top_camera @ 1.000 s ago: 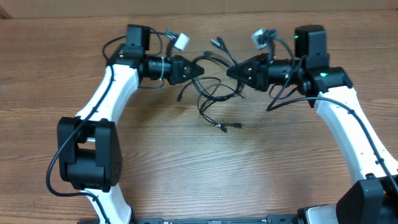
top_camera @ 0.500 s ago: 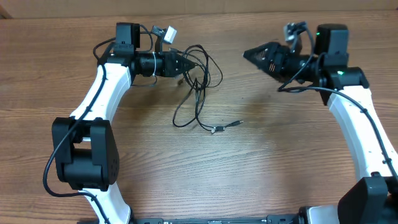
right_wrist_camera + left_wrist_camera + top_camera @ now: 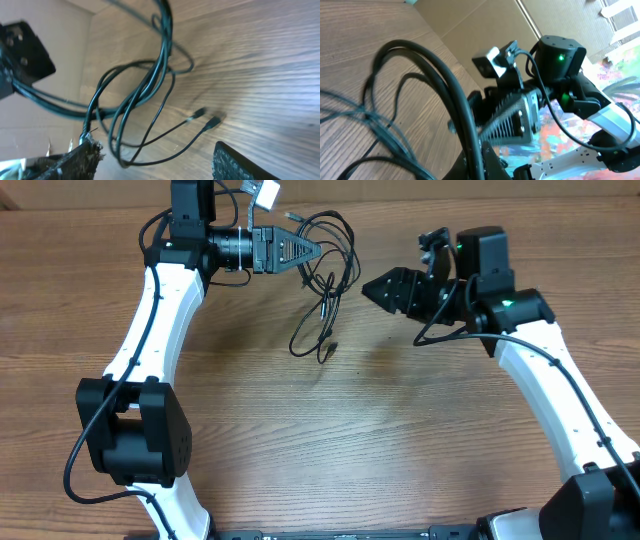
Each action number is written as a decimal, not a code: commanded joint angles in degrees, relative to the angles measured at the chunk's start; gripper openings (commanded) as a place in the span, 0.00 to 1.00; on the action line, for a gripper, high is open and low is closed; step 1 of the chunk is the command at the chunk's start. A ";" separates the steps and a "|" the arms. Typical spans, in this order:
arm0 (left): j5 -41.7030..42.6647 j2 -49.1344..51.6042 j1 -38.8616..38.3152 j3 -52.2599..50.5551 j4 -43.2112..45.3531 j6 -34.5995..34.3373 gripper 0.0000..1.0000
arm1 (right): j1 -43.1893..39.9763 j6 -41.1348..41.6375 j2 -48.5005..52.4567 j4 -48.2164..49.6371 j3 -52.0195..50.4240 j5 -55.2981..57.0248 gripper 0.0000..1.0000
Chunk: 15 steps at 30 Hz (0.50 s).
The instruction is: Untangle cables
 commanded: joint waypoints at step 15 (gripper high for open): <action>-17.77 -0.76 -2.97 1.73 0.15 -26.67 0.04 | 13.18 3.10 1.14 3.80 0.66 13.68 0.39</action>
